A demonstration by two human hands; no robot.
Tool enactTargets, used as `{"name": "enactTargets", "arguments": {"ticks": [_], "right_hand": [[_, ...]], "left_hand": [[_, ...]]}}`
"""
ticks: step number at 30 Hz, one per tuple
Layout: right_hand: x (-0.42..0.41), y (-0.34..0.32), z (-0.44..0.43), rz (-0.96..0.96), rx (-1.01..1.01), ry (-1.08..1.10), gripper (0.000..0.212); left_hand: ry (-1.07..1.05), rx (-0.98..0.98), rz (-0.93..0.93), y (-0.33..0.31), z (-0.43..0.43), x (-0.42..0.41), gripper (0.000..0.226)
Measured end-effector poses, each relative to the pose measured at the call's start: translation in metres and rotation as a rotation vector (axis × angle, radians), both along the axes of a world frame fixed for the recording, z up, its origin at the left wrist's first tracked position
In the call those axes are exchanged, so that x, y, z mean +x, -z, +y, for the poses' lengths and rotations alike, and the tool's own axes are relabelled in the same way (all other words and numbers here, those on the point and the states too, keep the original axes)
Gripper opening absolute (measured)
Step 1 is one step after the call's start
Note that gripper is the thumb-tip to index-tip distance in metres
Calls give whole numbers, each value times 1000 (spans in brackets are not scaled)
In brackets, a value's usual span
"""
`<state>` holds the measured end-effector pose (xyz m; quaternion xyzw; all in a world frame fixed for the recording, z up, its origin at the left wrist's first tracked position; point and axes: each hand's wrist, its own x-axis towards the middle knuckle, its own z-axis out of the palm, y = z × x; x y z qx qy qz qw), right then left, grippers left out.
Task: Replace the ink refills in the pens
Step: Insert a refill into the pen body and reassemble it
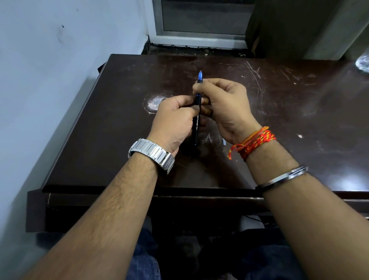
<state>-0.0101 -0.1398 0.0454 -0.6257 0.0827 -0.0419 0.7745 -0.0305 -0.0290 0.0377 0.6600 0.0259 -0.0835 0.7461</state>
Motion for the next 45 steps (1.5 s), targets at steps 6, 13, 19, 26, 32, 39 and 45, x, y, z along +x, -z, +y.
{"name": "enactTargets", "arguments": {"ticks": [6, 13, 19, 26, 32, 39, 45], "right_hand": [[1, 1, -1, 1, 6, 25, 19], [0, 0, -4, -16, -13, 52, 27], [0, -1, -6, -18, -7, -10, 13], [0, -2, -7, -7, 23, -36, 8], [1, 1, -8, -4, -21, 7, 18], [2, 2, -7, -4, -55, 36, 20], [1, 2, -5, -24, -46, 28, 13]], "left_hand": [[-11, -1, -3, -1, -2, 0, 23], [3, 35, -7, 0, -4, -1, 23], [15, 2, 13, 0, -4, -1, 24], [2, 33, 1, 1, -3, 0, 23], [-1, 73, -30, 5, -1, 2, 24], [-14, 121, -56, 8, 0, 2, 23], [-36, 162, -91, 10, 2, 4, 24]]}}
